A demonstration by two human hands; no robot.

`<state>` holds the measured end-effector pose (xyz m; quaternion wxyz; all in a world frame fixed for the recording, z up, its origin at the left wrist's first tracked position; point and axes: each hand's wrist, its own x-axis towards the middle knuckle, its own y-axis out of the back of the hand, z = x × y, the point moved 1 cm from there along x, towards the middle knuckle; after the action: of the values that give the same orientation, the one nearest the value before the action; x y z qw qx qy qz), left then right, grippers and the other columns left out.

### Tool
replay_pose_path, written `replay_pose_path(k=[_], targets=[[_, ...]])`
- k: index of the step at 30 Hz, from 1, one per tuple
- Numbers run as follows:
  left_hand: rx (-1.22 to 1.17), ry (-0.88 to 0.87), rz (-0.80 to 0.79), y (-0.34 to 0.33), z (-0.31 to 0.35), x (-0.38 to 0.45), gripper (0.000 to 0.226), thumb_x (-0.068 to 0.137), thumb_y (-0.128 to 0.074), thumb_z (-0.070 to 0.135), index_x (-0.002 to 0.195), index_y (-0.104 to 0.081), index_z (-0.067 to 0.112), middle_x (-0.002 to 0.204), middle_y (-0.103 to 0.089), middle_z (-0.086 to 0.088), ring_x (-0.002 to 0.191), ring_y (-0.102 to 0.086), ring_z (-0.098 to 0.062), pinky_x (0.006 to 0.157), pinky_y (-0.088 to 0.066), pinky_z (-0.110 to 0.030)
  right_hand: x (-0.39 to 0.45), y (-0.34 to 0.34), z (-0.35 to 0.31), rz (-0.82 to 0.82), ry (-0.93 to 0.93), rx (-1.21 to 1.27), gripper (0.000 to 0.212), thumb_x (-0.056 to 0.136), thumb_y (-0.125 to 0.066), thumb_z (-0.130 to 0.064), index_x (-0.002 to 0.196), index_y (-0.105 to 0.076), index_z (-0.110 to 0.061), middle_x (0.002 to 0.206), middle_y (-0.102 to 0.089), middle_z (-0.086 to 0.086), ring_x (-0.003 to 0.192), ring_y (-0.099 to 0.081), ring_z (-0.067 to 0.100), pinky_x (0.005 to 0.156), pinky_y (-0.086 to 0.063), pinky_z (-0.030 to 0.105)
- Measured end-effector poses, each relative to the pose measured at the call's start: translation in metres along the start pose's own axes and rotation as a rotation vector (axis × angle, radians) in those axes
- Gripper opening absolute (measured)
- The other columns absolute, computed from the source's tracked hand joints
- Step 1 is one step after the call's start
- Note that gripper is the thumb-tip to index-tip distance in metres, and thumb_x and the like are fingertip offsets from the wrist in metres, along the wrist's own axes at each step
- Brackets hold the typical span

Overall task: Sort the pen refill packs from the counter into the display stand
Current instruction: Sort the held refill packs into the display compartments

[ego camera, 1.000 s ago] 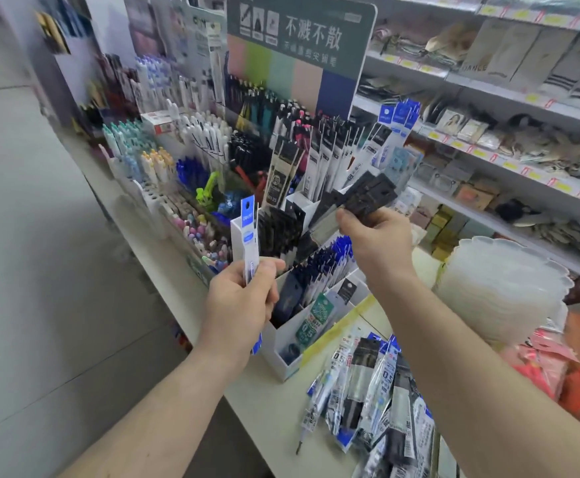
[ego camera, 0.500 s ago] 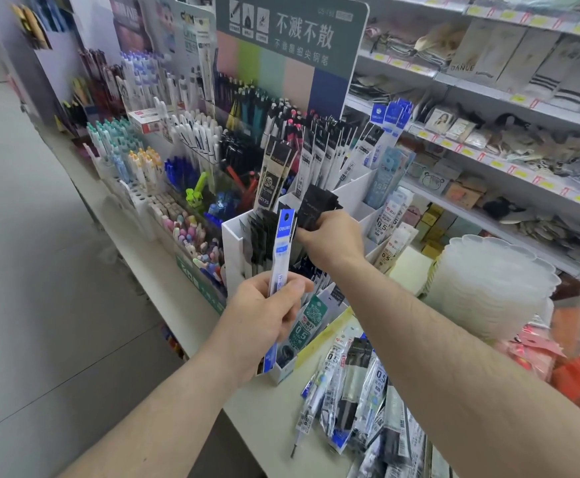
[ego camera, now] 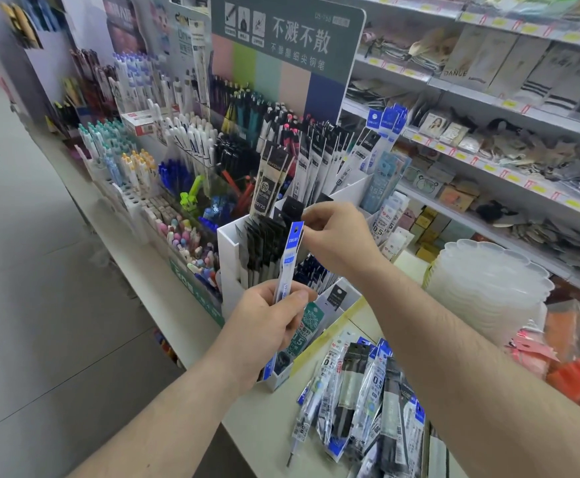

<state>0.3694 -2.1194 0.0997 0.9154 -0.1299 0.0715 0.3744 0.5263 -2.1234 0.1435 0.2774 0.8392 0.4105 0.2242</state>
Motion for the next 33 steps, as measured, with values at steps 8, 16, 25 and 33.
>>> replay_pose_path(k=[8, 16, 25, 33], targets=[[-0.01, 0.011, 0.013, 0.003, -0.002, 0.002, 0.019, 0.099, -0.051, 0.007, 0.088, -0.067, 0.008, 0.054, -0.045, 0.003, 0.043, -0.03, -0.008, 0.042, -0.026, -0.019, 0.004, -0.008, 0.001, 0.032, 0.01, -0.218, 0.014, 0.087, -0.063, -0.017, 0.077, -0.068, -0.009, 0.069, -0.066, 0.005, 0.064, -0.058, 0.025, 0.061, -0.054, 0.039], [-0.019, 0.018, 0.017, 0.007, -0.002, 0.004, 0.018, 0.099, -0.051, 0.007, 0.09, -0.066, 0.008, 0.053, -0.045, 0.004, 0.042, -0.032, -0.006, 0.042, -0.027, -0.019, 0.003, 0.005, -0.005, 0.067, 0.018, -0.087, 0.037, 0.081, -0.073, -0.026, 0.117, -0.063, -0.024, 0.087, -0.066, -0.009, 0.081, -0.064, 0.012, 0.075, -0.056, 0.029], [-0.024, 0.012, 0.015, 0.006, -0.001, 0.004, 0.018, 0.099, -0.051, 0.007, 0.09, -0.066, 0.008, 0.053, -0.045, 0.004, 0.043, -0.029, -0.009, 0.042, -0.025, -0.02, -0.008, -0.011, 0.008, 0.162, 0.46, -0.498, 0.032, 0.089, -0.059, -0.023, 0.119, -0.071, -0.021, 0.129, -0.067, -0.007, 0.098, -0.071, 0.023, 0.071, -0.06, 0.039], [-0.014, 0.005, 0.009, 0.003, -0.001, 0.005, 0.018, 0.099, -0.051, 0.006, 0.089, -0.066, 0.007, 0.054, -0.042, 0.002, 0.044, -0.028, -0.01, 0.042, -0.025, -0.02, -0.011, -0.014, 0.021, 0.179, 0.624, -0.534, 0.034, 0.081, -0.058, -0.017, 0.11, -0.071, -0.028, 0.14, -0.06, 0.004, 0.07, -0.068, 0.034, 0.055, -0.052, 0.033]])
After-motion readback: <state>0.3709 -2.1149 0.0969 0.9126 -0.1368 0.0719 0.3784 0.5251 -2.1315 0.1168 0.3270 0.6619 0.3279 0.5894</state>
